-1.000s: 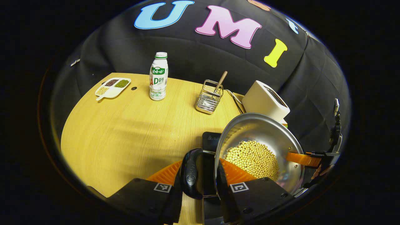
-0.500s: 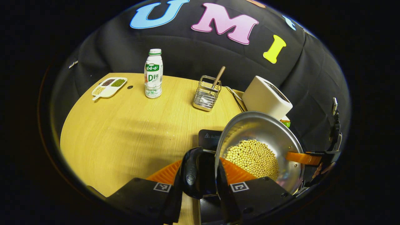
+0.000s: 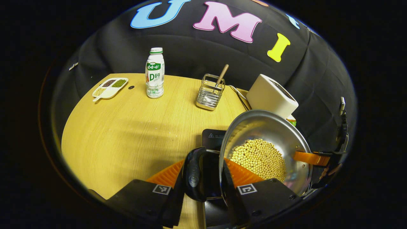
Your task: First push the handle of the pot to place it horizontally, then grasp the pot with both hands and set it on the induction cooktop.
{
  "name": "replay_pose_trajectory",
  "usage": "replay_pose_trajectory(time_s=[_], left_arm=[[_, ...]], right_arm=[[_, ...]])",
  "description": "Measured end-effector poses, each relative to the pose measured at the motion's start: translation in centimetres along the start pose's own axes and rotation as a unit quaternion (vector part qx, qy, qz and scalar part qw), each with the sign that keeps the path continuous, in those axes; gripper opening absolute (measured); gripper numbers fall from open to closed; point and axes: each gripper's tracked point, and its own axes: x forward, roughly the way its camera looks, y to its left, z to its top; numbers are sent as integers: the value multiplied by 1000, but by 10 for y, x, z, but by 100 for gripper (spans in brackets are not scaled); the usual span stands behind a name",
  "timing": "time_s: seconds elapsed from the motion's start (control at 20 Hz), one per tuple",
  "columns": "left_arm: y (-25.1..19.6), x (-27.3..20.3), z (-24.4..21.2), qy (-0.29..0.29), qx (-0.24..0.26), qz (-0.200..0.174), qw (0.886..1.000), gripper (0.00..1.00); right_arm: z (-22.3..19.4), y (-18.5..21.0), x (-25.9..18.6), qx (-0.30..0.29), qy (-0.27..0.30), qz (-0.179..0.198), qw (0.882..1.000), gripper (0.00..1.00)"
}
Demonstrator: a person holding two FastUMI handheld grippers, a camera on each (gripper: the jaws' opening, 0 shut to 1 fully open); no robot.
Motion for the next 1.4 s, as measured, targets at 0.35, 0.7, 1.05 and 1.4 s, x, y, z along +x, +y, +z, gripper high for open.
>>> replay_pose_trajectory(time_s=[0.35,0.7,1.05,1.4], left_arm=[[-2,-14,-18,19,-20,5,1000,95],[-3,-88,-1,-56,62,18,996,96],[-12,-206,34,-184,106,17,977,95],[4,-334,61,-319,101,47,941,95]], right_arm=[[-11,-6,-21,10,9,-2,1000,90],[-3,-4,-96,31,-57,-45,997,99],[34,21,-197,-23,-194,-70,978,99],[67,77,-305,-72,-359,-49,929,98]])
